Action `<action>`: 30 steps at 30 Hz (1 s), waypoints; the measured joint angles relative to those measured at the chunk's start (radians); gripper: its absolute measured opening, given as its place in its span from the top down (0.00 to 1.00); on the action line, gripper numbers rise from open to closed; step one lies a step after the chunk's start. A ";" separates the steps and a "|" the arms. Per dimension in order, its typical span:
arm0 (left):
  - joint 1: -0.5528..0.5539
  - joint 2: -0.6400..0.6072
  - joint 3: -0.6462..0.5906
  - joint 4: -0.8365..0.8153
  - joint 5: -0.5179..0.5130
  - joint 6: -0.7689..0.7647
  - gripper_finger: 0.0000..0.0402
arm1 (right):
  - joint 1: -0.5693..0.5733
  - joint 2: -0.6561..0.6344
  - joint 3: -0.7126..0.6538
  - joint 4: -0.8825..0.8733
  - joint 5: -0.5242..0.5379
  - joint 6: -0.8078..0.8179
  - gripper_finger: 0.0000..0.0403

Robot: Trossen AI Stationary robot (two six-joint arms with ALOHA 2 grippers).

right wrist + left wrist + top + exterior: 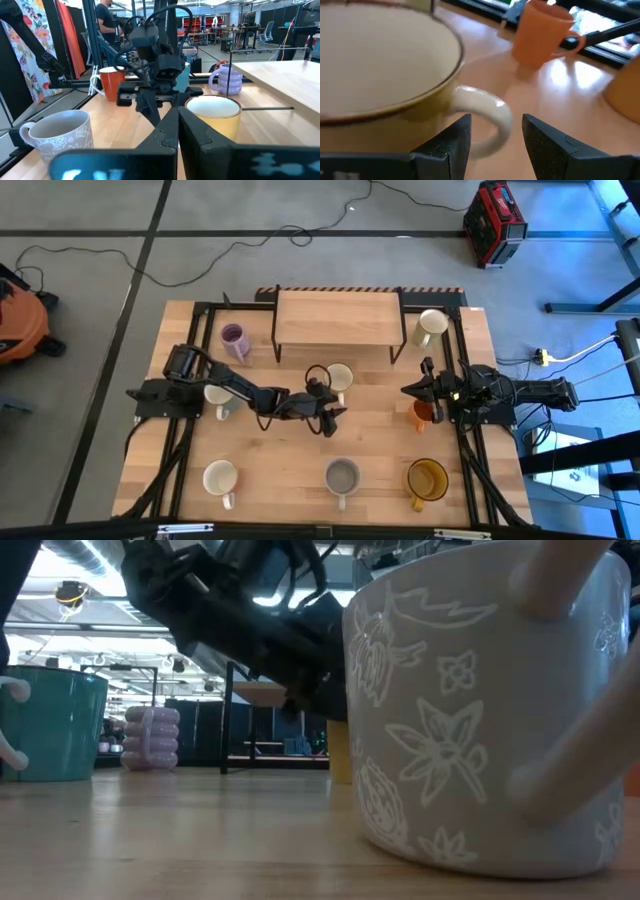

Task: Place coffee mugs
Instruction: Put the light yellow mug on the shelf

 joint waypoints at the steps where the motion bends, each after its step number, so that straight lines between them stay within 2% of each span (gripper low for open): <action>1: 0.000 0.010 0.010 -0.001 -0.013 0.000 0.58 | 0.000 0.000 0.000 0.000 0.000 0.000 1.00; 5: 0.015 0.047 0.052 0.000 0.031 0.023 0.58 | 0.000 0.000 0.000 0.000 0.000 0.000 1.00; 8: 0.018 0.069 0.075 -0.006 0.067 0.054 0.62 | 0.000 0.000 0.000 0.000 0.000 0.000 1.00; 18: 0.018 0.064 0.082 0.003 0.079 0.125 0.94 | 0.000 0.000 0.000 0.000 -0.008 0.000 1.00; 30: 0.015 0.042 0.081 0.000 0.129 0.185 0.94 | 0.000 0.000 0.000 0.000 -0.008 0.000 1.00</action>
